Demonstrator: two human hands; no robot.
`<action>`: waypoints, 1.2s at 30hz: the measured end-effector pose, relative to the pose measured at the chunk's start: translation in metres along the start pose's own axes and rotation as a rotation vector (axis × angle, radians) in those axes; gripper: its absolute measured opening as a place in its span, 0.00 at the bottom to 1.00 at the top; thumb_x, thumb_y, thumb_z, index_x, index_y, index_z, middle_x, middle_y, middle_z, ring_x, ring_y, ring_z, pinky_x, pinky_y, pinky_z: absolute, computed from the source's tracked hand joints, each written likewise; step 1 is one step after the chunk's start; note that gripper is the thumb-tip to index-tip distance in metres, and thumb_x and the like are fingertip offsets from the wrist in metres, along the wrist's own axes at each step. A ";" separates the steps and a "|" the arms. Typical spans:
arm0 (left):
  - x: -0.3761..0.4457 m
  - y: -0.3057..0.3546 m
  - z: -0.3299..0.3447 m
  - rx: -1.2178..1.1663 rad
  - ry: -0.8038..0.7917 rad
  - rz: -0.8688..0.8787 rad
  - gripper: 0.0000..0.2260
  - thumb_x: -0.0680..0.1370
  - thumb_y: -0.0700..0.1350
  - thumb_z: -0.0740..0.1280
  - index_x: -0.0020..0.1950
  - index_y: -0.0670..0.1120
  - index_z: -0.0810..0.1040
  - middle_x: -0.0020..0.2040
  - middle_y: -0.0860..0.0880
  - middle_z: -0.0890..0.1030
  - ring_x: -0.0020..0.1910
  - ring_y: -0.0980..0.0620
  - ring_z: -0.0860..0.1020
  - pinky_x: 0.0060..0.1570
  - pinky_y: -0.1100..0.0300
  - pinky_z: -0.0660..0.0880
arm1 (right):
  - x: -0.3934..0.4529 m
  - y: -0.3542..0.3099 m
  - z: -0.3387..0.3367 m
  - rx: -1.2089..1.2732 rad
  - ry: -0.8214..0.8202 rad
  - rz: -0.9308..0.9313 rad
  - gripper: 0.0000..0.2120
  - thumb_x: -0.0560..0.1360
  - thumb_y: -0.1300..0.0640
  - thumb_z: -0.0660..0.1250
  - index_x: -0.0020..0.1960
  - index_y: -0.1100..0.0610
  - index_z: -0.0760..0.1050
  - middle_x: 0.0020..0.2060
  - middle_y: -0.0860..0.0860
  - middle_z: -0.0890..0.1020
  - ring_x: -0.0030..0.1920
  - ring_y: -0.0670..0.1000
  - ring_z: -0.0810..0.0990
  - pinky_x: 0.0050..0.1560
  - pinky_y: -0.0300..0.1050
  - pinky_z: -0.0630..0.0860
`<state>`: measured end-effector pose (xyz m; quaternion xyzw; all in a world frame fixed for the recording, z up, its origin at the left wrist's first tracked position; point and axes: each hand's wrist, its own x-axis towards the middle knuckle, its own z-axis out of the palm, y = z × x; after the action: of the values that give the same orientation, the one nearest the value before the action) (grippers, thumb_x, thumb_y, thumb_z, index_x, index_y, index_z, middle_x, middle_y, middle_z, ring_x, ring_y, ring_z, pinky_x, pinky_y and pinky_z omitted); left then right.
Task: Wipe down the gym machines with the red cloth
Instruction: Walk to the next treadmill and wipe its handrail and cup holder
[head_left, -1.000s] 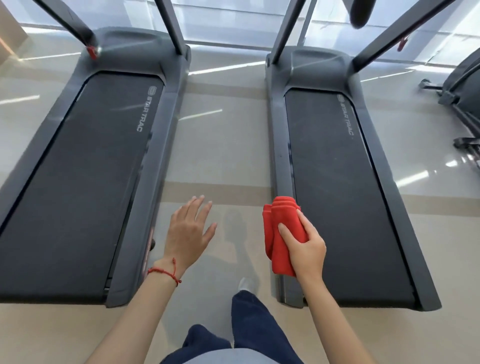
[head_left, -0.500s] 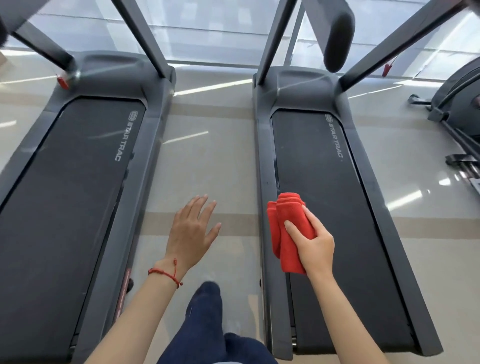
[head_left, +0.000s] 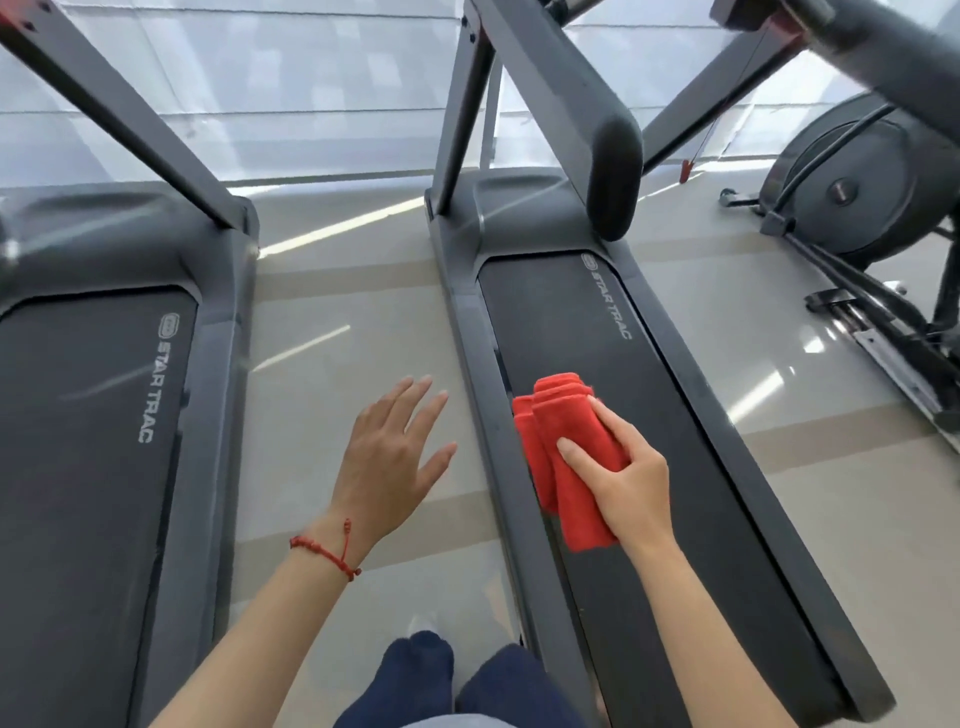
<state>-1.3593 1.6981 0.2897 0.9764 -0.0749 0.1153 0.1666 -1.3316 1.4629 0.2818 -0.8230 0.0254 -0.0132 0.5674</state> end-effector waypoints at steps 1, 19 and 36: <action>0.010 0.000 -0.002 -0.009 0.008 0.017 0.21 0.73 0.49 0.64 0.62 0.38 0.74 0.62 0.38 0.76 0.62 0.38 0.73 0.57 0.43 0.72 | 0.006 -0.005 -0.001 0.000 0.005 -0.011 0.25 0.65 0.48 0.75 0.60 0.40 0.73 0.51 0.32 0.78 0.51 0.35 0.77 0.52 0.36 0.74; 0.166 0.043 -0.015 -0.132 0.116 0.154 0.23 0.76 0.52 0.58 0.65 0.40 0.72 0.66 0.41 0.72 0.67 0.42 0.68 0.63 0.48 0.66 | 0.147 -0.080 -0.076 0.064 -0.113 -0.303 0.24 0.61 0.45 0.74 0.57 0.37 0.76 0.51 0.38 0.82 0.51 0.41 0.80 0.47 0.32 0.75; 0.276 0.063 -0.015 -0.108 0.219 0.218 0.21 0.77 0.52 0.59 0.64 0.40 0.73 0.66 0.41 0.72 0.67 0.42 0.68 0.64 0.48 0.66 | 0.308 -0.146 -0.088 0.009 -0.215 -0.515 0.22 0.65 0.50 0.75 0.57 0.42 0.77 0.49 0.37 0.82 0.49 0.40 0.81 0.46 0.30 0.75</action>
<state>-1.1081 1.6152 0.3919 0.9337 -0.1677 0.2340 0.2127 -1.0245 1.4152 0.4476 -0.7964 -0.2450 -0.0694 0.5485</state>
